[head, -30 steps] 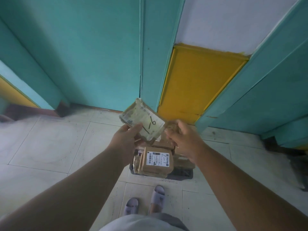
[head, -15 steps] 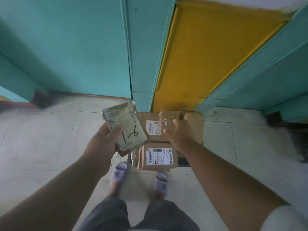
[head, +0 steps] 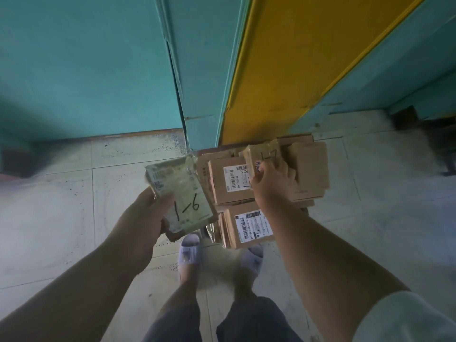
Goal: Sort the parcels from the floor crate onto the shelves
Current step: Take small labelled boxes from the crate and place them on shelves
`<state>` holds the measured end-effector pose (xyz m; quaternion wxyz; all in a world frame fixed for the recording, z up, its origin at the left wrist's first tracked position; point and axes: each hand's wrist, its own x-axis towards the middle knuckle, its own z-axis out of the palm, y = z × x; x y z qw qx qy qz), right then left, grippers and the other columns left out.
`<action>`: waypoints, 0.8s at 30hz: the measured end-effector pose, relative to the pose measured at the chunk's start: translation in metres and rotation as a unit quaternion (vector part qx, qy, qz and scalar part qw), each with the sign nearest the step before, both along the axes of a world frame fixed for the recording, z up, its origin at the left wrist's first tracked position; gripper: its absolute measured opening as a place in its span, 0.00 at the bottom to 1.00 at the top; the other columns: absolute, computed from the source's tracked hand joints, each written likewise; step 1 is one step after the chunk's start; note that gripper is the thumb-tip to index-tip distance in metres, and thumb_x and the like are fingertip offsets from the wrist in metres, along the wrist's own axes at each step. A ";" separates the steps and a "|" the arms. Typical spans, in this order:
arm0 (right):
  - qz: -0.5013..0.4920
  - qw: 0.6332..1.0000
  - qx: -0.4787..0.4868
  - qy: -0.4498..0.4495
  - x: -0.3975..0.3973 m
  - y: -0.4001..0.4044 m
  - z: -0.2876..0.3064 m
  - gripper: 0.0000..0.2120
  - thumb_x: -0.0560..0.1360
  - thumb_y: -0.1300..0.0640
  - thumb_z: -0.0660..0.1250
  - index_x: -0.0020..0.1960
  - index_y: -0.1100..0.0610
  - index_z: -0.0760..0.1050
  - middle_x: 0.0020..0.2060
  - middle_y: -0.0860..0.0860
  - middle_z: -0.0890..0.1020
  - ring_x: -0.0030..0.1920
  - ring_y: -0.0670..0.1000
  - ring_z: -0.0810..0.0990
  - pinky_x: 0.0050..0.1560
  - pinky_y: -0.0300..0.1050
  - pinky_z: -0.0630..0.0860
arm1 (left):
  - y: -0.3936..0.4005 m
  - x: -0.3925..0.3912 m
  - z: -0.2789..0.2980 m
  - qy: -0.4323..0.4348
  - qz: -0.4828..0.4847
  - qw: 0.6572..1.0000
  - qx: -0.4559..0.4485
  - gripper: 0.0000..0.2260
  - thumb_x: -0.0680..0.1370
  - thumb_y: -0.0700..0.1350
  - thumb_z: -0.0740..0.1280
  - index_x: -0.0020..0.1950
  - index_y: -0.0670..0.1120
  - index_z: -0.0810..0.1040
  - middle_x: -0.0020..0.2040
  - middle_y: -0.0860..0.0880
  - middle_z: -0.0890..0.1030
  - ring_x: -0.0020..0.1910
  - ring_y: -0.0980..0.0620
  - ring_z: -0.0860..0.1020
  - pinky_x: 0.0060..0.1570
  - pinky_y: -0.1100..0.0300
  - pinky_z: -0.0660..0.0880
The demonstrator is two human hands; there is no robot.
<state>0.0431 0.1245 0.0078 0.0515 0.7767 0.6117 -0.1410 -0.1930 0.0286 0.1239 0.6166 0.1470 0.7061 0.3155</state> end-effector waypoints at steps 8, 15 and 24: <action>-0.067 0.997 -0.003 0.028 -0.006 0.003 -0.001 0.34 0.72 0.40 0.72 0.72 0.50 0.64 0.70 0.56 0.71 0.69 0.59 0.69 0.69 0.59 0.66 | -0.005 -0.007 -0.015 -0.023 -0.012 1.000 -0.005 0.07 0.83 0.43 0.62 0.55 0.49 0.79 0.53 0.38 0.83 0.48 0.38 0.77 0.61 0.32 0.72; -0.090 0.994 -0.045 0.031 -0.014 0.002 -0.002 0.49 0.63 0.31 0.75 0.74 0.51 0.58 0.70 0.57 0.67 0.68 0.59 0.68 0.67 0.57 0.69 | -0.006 -0.020 -0.024 -0.025 -0.017 0.999 0.019 0.06 0.82 0.46 0.64 0.54 0.51 0.80 0.53 0.36 0.83 0.52 0.30 0.81 0.61 0.33 0.74; -0.119 0.973 -0.076 0.183 -0.021 0.001 0.001 0.52 0.64 0.38 0.78 0.77 0.43 0.50 0.66 0.55 0.73 0.64 0.60 0.74 0.59 0.59 0.77 | -0.012 -0.026 -0.022 -0.049 -0.006 0.998 0.041 0.05 0.78 0.49 0.67 0.51 0.54 0.82 0.55 0.34 0.82 0.56 0.28 0.79 0.62 0.33 0.73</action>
